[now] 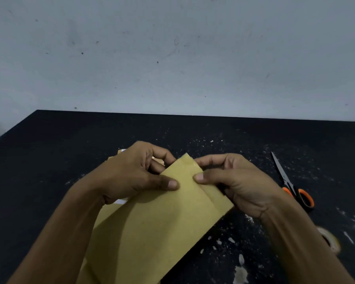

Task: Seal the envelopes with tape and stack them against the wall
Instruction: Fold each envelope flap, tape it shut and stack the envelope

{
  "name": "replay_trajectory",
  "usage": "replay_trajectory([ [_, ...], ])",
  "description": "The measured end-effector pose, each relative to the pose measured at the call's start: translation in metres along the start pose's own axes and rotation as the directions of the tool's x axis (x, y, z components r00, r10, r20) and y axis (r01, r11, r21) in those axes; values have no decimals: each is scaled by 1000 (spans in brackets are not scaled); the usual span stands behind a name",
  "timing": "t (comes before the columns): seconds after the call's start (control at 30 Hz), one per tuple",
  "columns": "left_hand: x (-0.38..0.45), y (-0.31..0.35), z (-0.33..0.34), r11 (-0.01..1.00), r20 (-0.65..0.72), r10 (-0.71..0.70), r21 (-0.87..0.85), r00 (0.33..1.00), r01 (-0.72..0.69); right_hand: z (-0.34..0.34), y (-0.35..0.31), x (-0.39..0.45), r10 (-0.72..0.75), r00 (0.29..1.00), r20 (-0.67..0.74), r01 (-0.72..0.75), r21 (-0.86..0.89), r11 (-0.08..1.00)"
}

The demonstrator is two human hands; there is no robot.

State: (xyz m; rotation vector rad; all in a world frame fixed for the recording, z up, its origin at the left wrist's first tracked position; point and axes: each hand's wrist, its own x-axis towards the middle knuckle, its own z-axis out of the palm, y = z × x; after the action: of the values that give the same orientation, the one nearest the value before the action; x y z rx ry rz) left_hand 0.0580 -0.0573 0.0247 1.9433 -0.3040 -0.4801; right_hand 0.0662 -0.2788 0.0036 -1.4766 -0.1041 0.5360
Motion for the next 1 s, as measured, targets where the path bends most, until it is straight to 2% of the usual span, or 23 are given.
replay_trajectory([
  [0.07, 1, -4, -1, 998, -109, 19, -51, 994, -25, 1, 1, -1, -131, 989, -70, 127, -55, 990],
  [0.13, 3, -7, -4, 991, -196, 21, -127, 980, -47, 2, 0, -2, -330, 934, -138, 293, -233, 927],
  [0.2, 3, -7, -6, 985, -215, 29, -160, 976, -64, 3, 0, -2, -478, 866, -145, 397, -380, 835],
  [0.27, 3, -7, -6, 978, -206, 26, -195, 978, -67, 5, 1, -2, -545, 825, -152, 449, -411, 794],
  [0.33, 4, -7, -6, 971, -190, 21, -229, 982, -65, 8, 0, -3, -542, 820, -184, 456, -364, 812],
  [0.43, 5, -9, -5, 969, -176, 30, -236, 984, -72, 8, -2, -4, -395, 882, -258, 344, -220, 913],
  [0.57, 8, -12, -3, 964, -181, 57, -244, 982, -101, 1, -6, -5, -208, 960, -187, 199, -63, 978],
  [0.7, 10, -14, 0, 948, -203, 109, -274, 973, -163, -8, -10, -7, -217, 965, -150, 220, 2, 976],
  [0.87, 16, -11, 15, 951, -243, 110, -257, 964, -174, -19, -11, -16, -254, 945, -206, 245, -67, 967],
  [0.93, 20, -9, 26, 968, -224, 97, -205, 970, -144, -25, -4, -25, -291, 918, -268, 236, -219, 947],
  [1.0, 26, -11, 39, 984, -187, 102, -127, 977, -127, -33, 8, -34, -313, 892, -325, 164, -413, 896],
])
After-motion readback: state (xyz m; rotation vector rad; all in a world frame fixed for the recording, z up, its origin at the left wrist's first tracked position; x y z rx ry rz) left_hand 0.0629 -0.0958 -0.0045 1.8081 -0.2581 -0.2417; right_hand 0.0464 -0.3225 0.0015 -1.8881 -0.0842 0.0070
